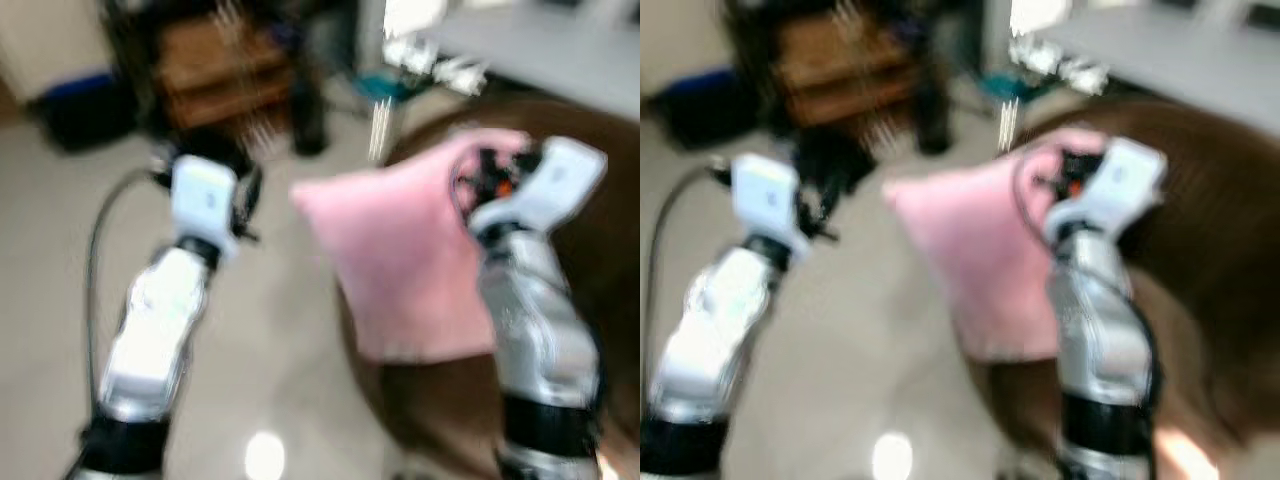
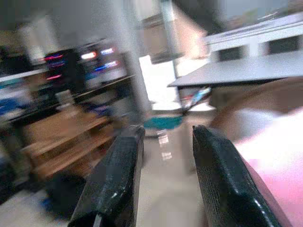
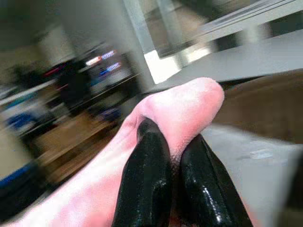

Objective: Move the pillow to the sofa from floor

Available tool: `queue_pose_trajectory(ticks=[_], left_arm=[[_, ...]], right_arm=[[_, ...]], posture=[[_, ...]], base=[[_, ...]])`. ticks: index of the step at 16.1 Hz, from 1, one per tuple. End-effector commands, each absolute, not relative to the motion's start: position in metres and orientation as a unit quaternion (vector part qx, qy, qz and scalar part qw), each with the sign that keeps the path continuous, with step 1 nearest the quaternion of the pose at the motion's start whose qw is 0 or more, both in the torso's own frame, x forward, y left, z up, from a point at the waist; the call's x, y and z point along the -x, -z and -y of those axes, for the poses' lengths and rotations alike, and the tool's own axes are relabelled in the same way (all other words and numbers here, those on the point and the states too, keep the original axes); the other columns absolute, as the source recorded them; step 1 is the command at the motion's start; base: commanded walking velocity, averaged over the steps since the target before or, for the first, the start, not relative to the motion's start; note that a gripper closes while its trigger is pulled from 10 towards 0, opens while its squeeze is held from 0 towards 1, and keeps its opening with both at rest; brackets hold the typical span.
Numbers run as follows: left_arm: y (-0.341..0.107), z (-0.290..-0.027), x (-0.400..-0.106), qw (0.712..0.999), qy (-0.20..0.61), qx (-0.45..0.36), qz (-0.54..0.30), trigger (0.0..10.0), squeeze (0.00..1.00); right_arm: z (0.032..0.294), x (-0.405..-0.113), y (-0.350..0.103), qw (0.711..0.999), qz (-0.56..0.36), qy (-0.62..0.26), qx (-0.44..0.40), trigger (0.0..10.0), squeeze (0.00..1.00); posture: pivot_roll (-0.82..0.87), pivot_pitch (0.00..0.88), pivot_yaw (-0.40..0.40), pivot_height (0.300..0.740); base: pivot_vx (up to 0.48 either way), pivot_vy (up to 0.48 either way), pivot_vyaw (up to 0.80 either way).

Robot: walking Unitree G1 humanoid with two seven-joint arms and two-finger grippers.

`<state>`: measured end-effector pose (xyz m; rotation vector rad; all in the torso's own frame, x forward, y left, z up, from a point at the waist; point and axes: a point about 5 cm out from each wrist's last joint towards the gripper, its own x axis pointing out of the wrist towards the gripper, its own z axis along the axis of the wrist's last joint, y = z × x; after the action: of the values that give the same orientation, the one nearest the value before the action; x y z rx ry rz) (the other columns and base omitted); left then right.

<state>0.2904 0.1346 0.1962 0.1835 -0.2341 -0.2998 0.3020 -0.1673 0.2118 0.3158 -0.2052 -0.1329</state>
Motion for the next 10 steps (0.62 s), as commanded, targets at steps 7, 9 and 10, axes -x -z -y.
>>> queue_pose_trajectory(ticks=[7,9,10], left_arm=[[-0.2019,-0.134,-0.2917,0.973,0.161,-0.104,0.127,10.0,0.0],[-0.2009,-0.1344,-0.2913,0.974,0.163,-0.095,0.122,10.0,0.0],[-0.1987,-0.1335,-0.2909,0.974,0.171,-0.099,0.112,10.0,0.0]], right_arm=[[0.1665,-0.3029,-0.2139,0.98,0.113,0.068,-0.15,10.0,0.0],[0.1641,-0.304,-0.2112,0.981,0.104,0.059,-0.154,10.0,0.0],[0.1636,-0.3045,-0.2107,0.982,0.102,0.057,-0.15,10.0,0.0]], posture=[[-0.02,0.0,0.033,0.74],[-0.02,0.0,0.034,0.74],[-0.02,0.0,0.034,0.74]], base=[[0.378,0.0,-0.41],[0.186,0.0,0.0],[0.0,0.0,0.0]])
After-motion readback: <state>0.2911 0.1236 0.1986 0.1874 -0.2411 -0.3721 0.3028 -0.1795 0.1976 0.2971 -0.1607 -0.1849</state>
